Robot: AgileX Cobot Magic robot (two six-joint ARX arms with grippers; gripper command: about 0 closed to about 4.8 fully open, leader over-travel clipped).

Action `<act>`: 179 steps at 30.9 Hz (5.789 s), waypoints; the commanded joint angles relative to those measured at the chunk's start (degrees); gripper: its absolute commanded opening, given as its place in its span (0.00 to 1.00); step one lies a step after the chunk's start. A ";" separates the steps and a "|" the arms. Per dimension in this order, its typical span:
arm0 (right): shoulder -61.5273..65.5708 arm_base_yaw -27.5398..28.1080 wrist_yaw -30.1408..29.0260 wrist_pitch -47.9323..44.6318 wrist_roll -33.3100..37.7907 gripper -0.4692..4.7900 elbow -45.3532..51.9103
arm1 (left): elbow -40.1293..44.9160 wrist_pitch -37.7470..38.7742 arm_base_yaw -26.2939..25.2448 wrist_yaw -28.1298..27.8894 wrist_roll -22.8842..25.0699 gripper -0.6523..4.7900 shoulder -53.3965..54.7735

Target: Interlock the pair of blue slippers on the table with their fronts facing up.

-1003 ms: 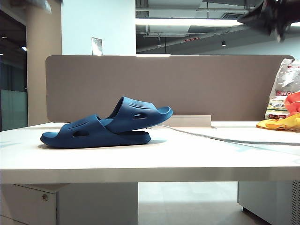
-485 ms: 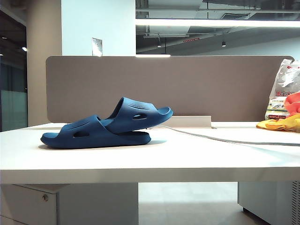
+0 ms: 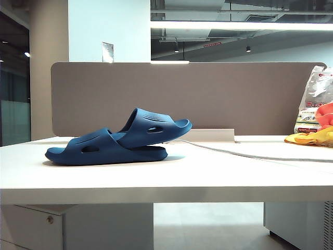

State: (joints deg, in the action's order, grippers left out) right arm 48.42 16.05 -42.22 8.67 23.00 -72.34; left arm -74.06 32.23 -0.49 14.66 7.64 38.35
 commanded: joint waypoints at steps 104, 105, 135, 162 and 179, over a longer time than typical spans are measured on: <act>-26.05 -33.22 48.59 -11.17 -24.46 0.08 72.15 | 73.55 -28.65 0.13 -2.36 -2.10 0.11 -23.69; -26.08 -33.20 48.78 -11.54 -24.22 0.08 72.15 | 73.55 -28.04 0.13 -2.38 -2.10 0.11 -23.69; -26.25 -23.56 46.56 -13.11 -19.85 0.08 72.15 | 73.55 -25.88 0.09 -0.44 -5.07 0.11 -23.71; -37.38 -20.55 46.58 -11.50 -19.85 0.08 72.15 | 73.53 -25.88 0.09 -0.46 -5.07 0.11 -23.71; -43.04 -20.59 46.56 -11.06 -19.82 0.08 72.15 | 73.53 -25.86 0.09 -0.44 -5.07 0.11 -23.71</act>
State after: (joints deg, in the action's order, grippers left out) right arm 5.37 -4.51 4.38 -1.76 3.01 -0.21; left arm -0.43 6.68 -0.47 13.96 2.74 14.59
